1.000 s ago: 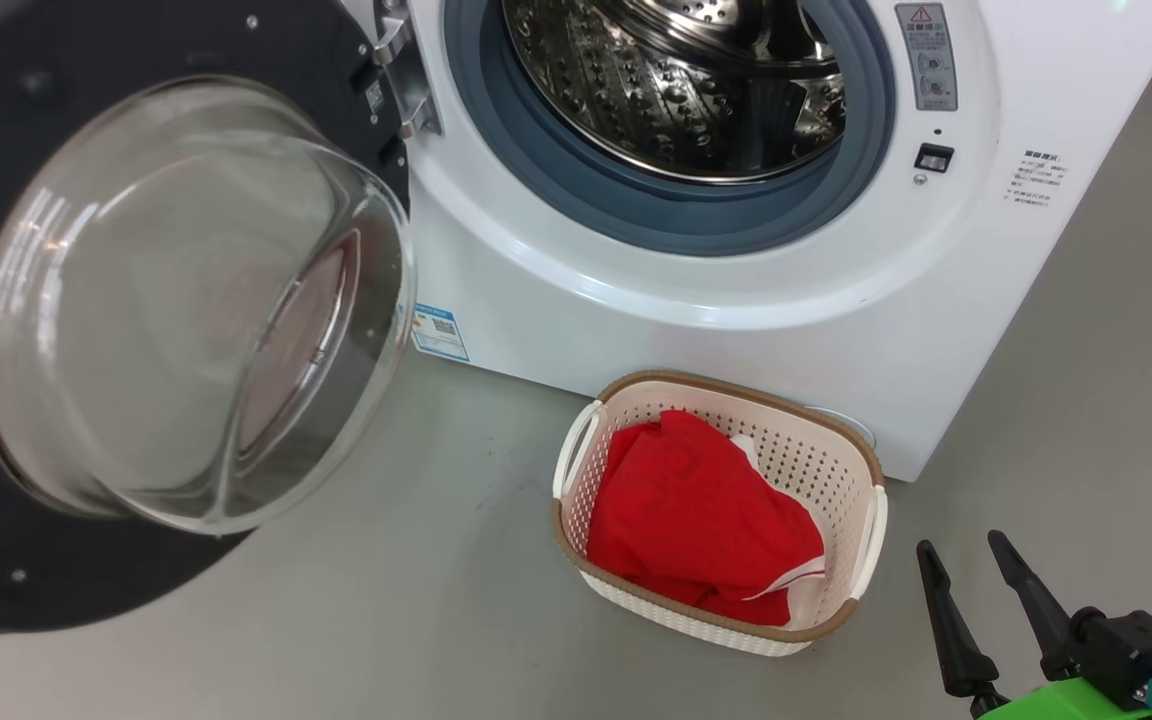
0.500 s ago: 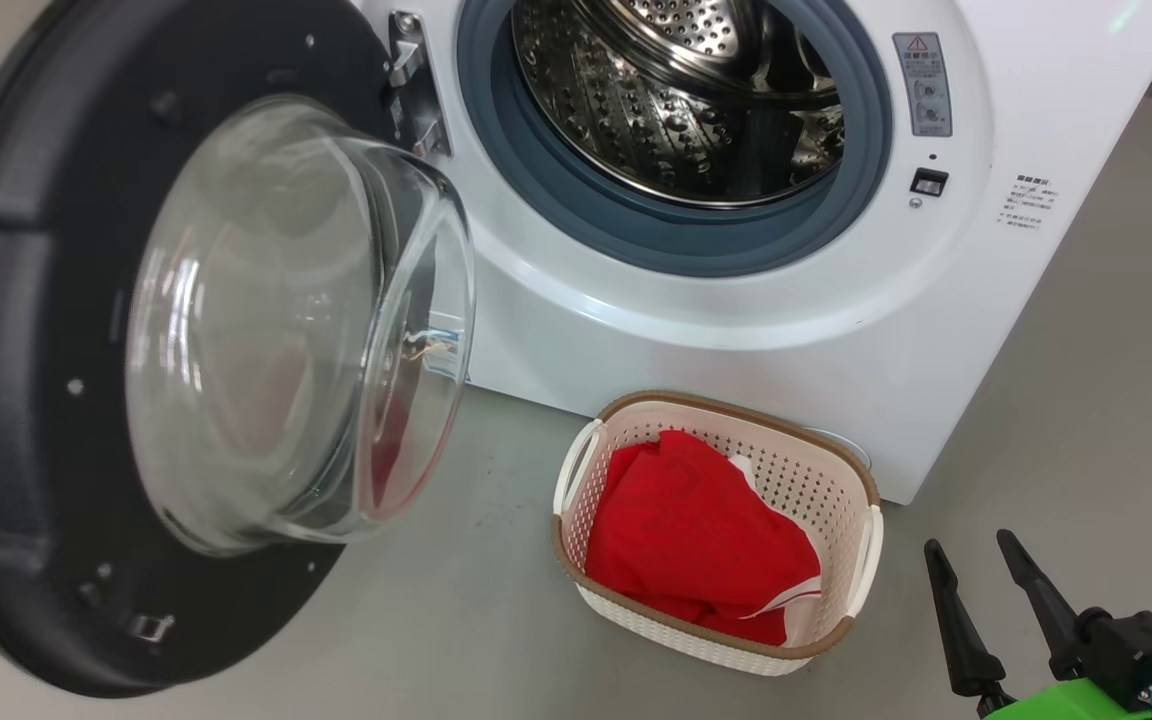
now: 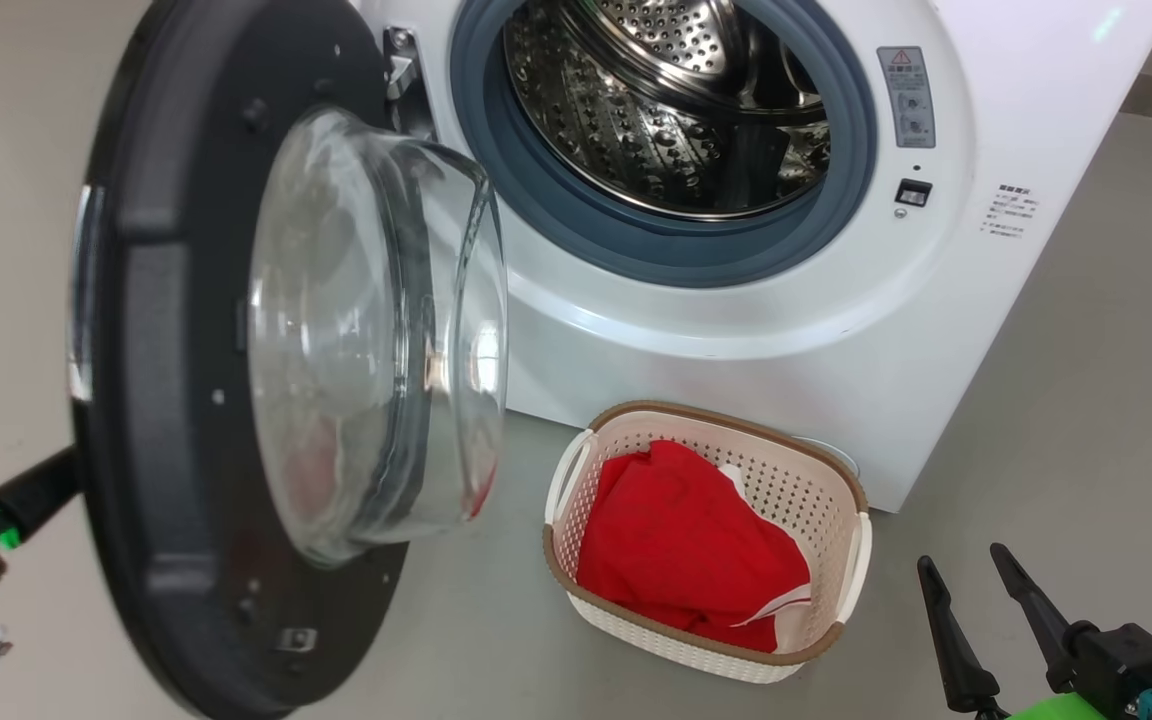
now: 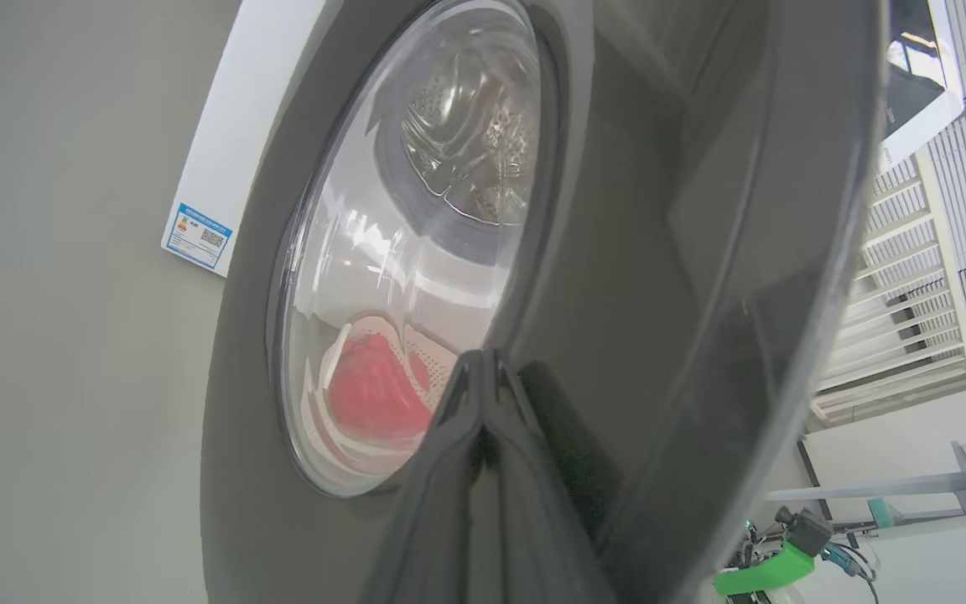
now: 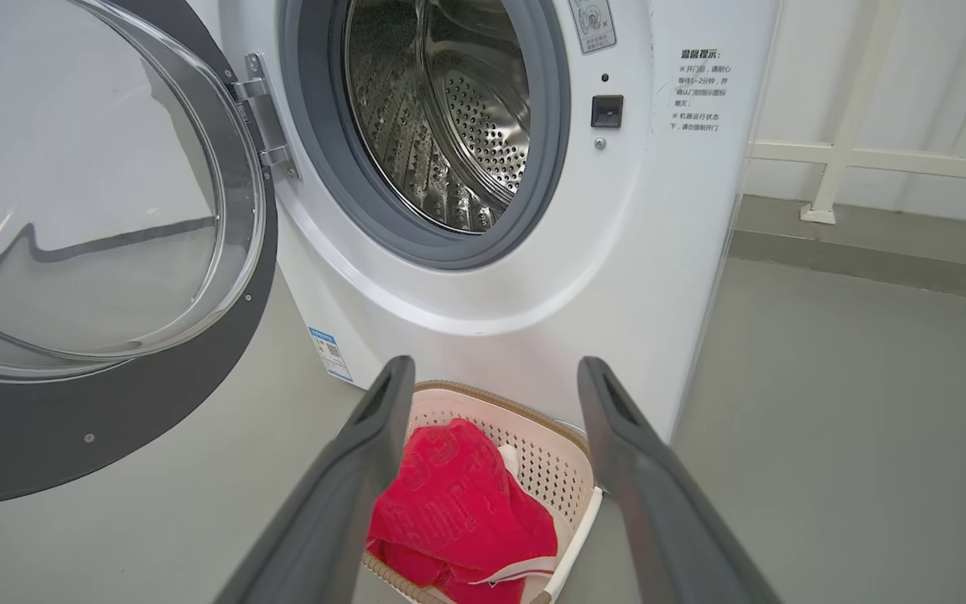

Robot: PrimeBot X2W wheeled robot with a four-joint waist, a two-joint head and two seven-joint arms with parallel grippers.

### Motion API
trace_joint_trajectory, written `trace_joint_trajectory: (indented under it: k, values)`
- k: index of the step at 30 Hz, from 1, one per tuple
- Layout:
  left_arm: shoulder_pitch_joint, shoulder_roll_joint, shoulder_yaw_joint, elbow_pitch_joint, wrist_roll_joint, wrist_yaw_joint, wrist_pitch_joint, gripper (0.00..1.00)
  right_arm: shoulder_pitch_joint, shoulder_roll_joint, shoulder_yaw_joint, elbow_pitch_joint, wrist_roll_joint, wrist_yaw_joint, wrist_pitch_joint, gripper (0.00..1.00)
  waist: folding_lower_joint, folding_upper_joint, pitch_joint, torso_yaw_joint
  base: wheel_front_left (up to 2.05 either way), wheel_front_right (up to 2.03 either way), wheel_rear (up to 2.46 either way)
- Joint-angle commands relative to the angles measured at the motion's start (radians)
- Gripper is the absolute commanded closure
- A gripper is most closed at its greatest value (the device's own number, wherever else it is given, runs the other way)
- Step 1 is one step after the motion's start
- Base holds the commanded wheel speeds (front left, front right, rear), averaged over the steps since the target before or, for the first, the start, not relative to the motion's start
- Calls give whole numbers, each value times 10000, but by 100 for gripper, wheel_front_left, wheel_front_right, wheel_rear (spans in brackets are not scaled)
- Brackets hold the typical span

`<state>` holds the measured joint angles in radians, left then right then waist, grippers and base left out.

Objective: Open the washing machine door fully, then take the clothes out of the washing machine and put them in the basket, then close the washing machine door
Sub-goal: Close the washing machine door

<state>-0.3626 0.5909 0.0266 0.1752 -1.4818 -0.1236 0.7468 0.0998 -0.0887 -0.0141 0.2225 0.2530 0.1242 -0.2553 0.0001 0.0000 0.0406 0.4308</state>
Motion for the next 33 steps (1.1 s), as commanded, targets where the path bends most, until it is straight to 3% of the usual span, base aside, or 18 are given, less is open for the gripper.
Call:
trace_joint_trajectory:
  k: [1,9,16,27,33]
  values:
    - [-209,467,269,-579,-274,-71,107,100,-145,-91,262,-249,-85,65,-65,0,-1,0,-2,-53,0,0,0]
    - [-361,179,-460,-1632,-407,-71,61,100,-123,-67,272,-277,-94,65,-65,0,-1,0,16,-226,0,0,0]
    - [-485,-261,-965,-2221,-168,-71,-613,100,-161,-54,288,-265,-103,65,-65,0,-1,0,13,-342,0,0,0]
    - [-50,16,-1244,-1765,47,-71,-1918,100,-110,7,309,-260,-70,65,-65,0,-1,0,-105,-349,0,0,0]
    - [749,21,-1202,-1479,110,-71,-2979,85,-163,36,395,-222,-20,65,-65,0,-1,0,-224,-258,0,0,0]
